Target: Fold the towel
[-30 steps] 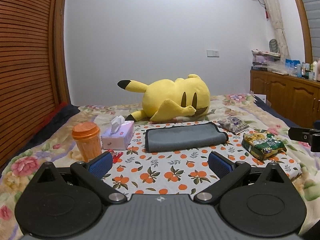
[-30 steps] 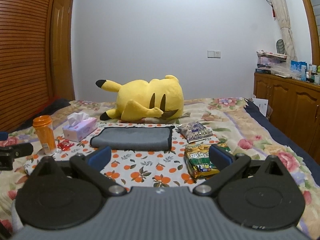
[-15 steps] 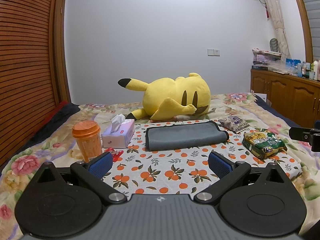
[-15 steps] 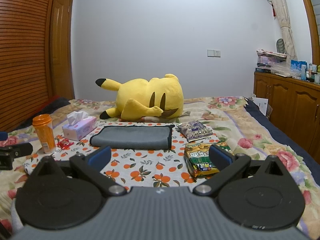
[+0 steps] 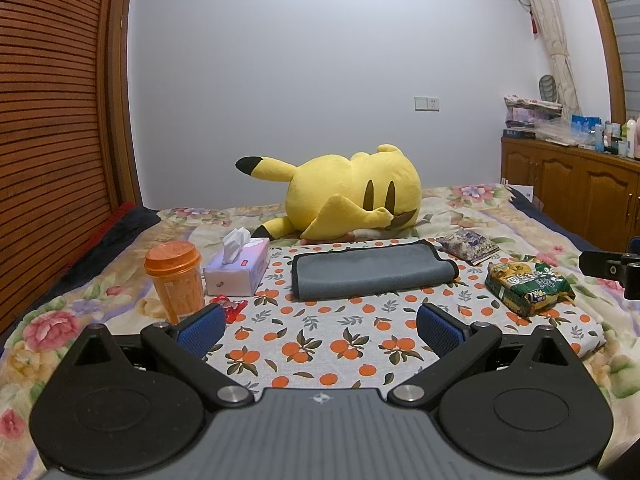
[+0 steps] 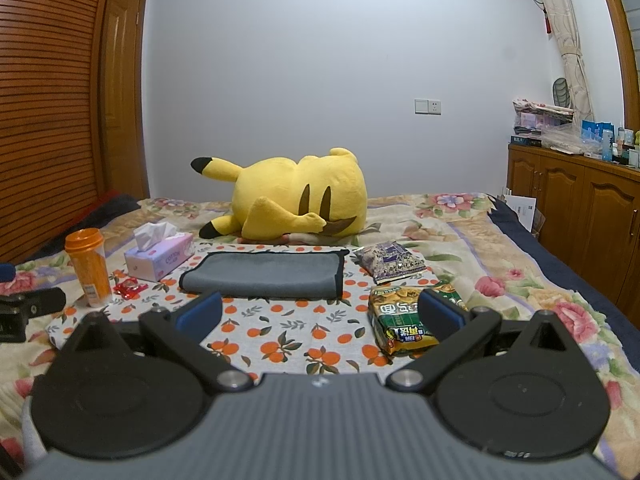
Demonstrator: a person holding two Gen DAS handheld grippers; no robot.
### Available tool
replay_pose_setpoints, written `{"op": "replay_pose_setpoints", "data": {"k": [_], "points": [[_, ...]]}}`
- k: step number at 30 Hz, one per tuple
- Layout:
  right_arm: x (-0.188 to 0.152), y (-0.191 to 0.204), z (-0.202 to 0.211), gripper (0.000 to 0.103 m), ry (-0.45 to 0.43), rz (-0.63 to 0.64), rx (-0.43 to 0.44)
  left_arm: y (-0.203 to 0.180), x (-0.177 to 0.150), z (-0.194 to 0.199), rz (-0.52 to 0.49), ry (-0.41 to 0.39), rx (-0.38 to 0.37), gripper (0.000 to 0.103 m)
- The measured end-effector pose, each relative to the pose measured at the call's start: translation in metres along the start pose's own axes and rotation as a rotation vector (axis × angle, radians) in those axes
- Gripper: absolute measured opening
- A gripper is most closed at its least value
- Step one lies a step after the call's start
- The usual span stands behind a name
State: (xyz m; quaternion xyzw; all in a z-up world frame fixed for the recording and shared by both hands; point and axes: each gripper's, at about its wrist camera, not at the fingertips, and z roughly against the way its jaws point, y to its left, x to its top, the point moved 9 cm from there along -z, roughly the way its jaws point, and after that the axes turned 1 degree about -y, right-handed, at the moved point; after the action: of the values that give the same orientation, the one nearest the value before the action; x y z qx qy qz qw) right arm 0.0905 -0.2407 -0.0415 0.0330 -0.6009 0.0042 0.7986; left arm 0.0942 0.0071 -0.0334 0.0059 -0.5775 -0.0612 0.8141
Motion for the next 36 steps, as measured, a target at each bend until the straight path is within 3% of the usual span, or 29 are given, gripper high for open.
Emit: {"op": "replay_pose_setpoints", "data": {"k": [36], "points": [[-0.0029, -0.0017, -0.0007, 0.103, 0.003, 0.0, -0.002, 0.0013, -0.0018, 0.0005, -0.004, 0.0, 0.002, 0.103]]}}
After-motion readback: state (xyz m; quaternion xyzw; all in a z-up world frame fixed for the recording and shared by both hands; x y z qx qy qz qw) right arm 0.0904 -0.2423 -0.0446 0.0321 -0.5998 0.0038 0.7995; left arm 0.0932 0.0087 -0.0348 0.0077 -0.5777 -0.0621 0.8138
